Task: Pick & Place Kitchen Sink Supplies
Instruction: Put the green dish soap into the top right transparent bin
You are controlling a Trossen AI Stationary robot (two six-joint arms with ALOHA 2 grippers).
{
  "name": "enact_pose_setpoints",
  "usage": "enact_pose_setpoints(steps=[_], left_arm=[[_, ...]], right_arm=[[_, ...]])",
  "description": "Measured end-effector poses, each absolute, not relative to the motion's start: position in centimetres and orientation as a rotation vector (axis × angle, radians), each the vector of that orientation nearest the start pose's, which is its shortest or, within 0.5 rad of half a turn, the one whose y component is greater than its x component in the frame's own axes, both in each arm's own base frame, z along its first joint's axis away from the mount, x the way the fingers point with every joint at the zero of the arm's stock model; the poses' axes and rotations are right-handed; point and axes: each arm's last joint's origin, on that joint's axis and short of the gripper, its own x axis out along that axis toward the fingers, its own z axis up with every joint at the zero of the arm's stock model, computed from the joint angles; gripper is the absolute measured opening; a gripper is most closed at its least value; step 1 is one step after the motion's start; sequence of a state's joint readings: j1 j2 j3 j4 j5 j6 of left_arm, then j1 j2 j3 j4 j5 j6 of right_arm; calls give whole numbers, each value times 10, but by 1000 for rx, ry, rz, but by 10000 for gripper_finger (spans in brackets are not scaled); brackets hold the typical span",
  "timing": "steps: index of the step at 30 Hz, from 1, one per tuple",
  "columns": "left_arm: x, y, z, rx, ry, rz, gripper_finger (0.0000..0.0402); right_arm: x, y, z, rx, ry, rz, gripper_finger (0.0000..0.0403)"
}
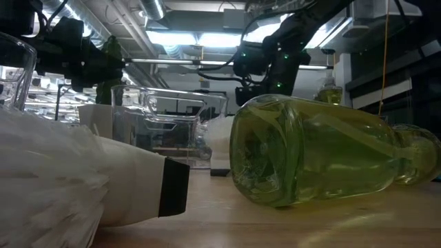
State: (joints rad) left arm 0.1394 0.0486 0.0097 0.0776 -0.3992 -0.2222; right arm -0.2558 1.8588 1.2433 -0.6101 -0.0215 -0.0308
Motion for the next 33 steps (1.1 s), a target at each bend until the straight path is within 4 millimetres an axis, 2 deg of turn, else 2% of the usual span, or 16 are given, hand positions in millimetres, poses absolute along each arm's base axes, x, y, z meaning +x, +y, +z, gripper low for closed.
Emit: enact_pose_setpoints(steps=[10,33], left_arm=[[95,25,170,-222,-99,532,190],[95,25,171,-222,-99,532,190]], right_arm=[[361,-101,192,201,1133,-163,117],[389,-110,261,163,902,-115,117]])
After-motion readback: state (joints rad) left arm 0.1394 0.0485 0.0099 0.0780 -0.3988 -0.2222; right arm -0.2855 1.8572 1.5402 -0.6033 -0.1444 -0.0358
